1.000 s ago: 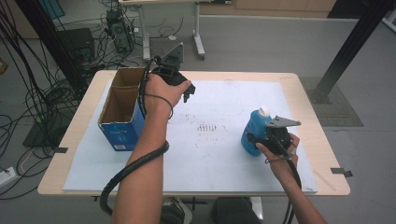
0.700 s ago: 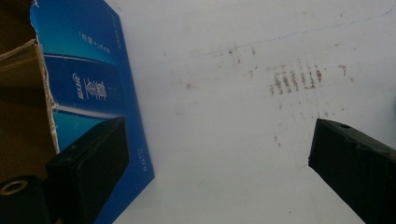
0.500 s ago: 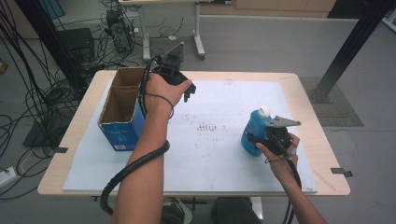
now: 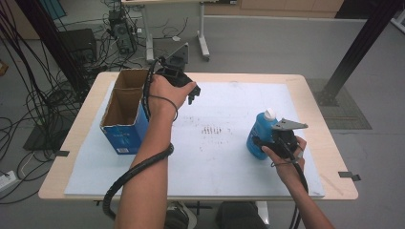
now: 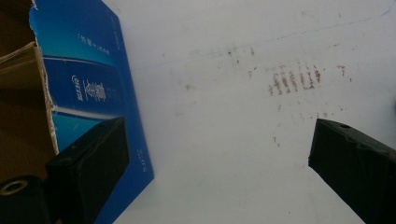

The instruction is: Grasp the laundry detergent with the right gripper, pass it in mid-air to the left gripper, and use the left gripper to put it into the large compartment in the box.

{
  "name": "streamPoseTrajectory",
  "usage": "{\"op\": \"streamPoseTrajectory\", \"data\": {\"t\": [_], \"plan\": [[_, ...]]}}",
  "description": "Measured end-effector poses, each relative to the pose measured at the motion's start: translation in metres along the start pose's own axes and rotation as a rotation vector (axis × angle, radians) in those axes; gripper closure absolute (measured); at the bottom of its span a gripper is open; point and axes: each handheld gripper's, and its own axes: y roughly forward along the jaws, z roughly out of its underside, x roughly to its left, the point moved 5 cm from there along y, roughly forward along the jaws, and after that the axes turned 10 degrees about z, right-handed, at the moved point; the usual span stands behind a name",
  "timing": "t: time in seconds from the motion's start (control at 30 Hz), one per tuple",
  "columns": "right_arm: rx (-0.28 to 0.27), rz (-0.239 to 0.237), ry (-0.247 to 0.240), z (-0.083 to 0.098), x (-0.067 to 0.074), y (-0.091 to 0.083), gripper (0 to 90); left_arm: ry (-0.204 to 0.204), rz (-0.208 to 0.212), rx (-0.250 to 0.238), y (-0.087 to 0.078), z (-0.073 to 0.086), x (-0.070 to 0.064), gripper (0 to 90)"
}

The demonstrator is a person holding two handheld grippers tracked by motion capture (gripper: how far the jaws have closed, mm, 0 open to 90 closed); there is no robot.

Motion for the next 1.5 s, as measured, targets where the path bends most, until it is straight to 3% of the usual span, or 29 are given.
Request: {"op": "streamPoseTrajectory", "data": {"t": [0.97, 1.1, 1.27, 1.5], "plan": [[0.007, -0.014, 0.000, -0.001, -0.002, 0.000, 43.8, 0.019, 0.008, 0.004, -0.003, -0.003, -0.001, 5.9], [0.033, -0.031, 0.013, -0.003, -0.006, -0.001, 43.9, 0.049, 0.019, 0.009, -0.008, -0.006, 0.000, 6.0], [0.026, -0.044, 0.010, -0.013, -0.009, -0.007, 43.9, 0.087, 0.040, 0.017, -0.016, -0.010, 0.003, 6.2], [0.055, -0.142, -0.031, -0.057, -0.006, -0.019, 44.0, 0.230, 0.089, 0.032, -0.039, -0.018, 0.000, 6.2]]}}
